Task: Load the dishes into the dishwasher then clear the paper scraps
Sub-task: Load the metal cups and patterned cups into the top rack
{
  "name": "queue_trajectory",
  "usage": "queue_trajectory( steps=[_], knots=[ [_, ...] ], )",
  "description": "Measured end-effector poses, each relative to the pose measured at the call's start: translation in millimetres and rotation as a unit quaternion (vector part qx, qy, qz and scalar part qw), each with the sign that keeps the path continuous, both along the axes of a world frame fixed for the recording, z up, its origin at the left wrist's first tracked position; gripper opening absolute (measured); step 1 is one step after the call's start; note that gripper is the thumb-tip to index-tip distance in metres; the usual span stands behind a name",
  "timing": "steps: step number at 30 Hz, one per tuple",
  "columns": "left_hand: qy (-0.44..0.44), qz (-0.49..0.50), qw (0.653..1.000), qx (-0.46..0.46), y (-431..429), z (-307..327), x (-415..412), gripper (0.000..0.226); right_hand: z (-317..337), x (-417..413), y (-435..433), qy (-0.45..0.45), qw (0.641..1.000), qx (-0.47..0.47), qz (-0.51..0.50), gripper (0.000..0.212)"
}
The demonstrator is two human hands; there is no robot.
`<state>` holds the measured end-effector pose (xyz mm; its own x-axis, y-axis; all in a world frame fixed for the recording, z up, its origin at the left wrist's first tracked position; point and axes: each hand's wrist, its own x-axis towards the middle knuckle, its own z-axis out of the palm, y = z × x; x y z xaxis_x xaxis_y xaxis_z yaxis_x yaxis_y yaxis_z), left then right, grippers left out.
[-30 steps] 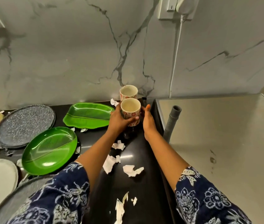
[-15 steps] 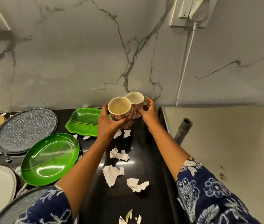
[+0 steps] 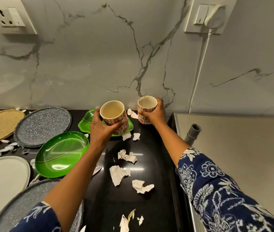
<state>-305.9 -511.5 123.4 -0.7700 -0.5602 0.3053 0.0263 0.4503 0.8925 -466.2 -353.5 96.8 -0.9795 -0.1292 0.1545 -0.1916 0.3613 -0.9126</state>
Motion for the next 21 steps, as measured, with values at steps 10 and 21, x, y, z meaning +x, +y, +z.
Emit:
queue_trajectory(
  steps=[10,21],
  knots=[
    [0.065,-0.084,0.993,0.046,29,11,108,0.077,48,160,47,0.079,0.992,-0.098,0.029,0.088],
    [0.045,-0.204,0.972,0.107,120,-38,341,0.077,7,444,152,0.09,0.986,-0.139,-0.025,0.086]
  ],
)
